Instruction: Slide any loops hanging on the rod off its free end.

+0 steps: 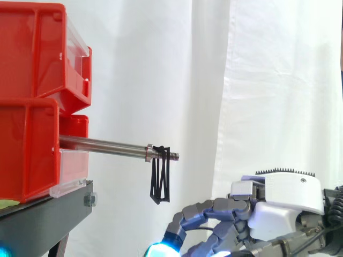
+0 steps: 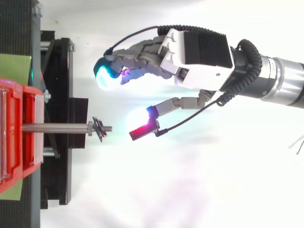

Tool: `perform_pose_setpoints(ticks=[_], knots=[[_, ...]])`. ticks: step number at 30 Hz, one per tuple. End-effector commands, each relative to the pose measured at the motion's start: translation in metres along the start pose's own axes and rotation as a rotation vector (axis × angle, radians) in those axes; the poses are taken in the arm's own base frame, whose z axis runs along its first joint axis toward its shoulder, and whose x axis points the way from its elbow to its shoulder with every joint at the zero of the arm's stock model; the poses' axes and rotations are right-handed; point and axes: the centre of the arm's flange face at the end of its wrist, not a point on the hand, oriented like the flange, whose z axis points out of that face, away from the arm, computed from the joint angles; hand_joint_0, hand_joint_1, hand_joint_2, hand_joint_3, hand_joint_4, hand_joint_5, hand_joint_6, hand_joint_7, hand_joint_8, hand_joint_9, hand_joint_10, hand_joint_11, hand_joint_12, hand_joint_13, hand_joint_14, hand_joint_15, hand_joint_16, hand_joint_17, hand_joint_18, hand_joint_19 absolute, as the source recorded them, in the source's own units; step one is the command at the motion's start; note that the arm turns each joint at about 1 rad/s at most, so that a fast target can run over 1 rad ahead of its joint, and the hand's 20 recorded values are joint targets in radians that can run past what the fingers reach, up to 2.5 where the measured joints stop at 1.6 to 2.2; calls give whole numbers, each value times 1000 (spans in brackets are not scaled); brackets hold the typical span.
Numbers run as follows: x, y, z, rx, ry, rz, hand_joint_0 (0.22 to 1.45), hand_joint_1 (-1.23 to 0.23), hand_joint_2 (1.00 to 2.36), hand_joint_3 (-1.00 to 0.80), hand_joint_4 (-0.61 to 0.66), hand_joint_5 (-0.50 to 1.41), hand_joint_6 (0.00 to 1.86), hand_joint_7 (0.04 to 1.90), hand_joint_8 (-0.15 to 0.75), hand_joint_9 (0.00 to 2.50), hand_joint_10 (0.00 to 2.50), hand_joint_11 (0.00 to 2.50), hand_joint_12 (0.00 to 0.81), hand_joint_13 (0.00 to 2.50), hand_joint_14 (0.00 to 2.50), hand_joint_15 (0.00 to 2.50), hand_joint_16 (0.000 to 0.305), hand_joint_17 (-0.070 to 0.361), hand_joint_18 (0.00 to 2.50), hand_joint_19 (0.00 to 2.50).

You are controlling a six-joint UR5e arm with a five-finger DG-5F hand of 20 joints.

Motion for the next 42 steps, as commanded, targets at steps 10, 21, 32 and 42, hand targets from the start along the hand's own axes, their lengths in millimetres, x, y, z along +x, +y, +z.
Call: perform_pose_setpoints(ticks=[10,21,32,42], knots=[[-18,28,29,-139,-26,9,562,-652,1005,-441,337,-165,503,914,350,859,6,182,325,771,0,22,44,99,782,158],[-18,37,33,-191,-36,12,564,-630,1006,-438,347,-157,504,939,352,863,6,179,325,785,0,29,45,100,793,180],[-14,42,33,-194,-34,8,567,-643,1007,-431,343,-148,504,990,351,869,6,177,326,800,0,35,45,100,802,179],[-13,43,33,-198,-34,4,570,-645,1007,-428,340,-141,504,1021,352,870,7,182,324,803,2,38,45,100,806,189]])
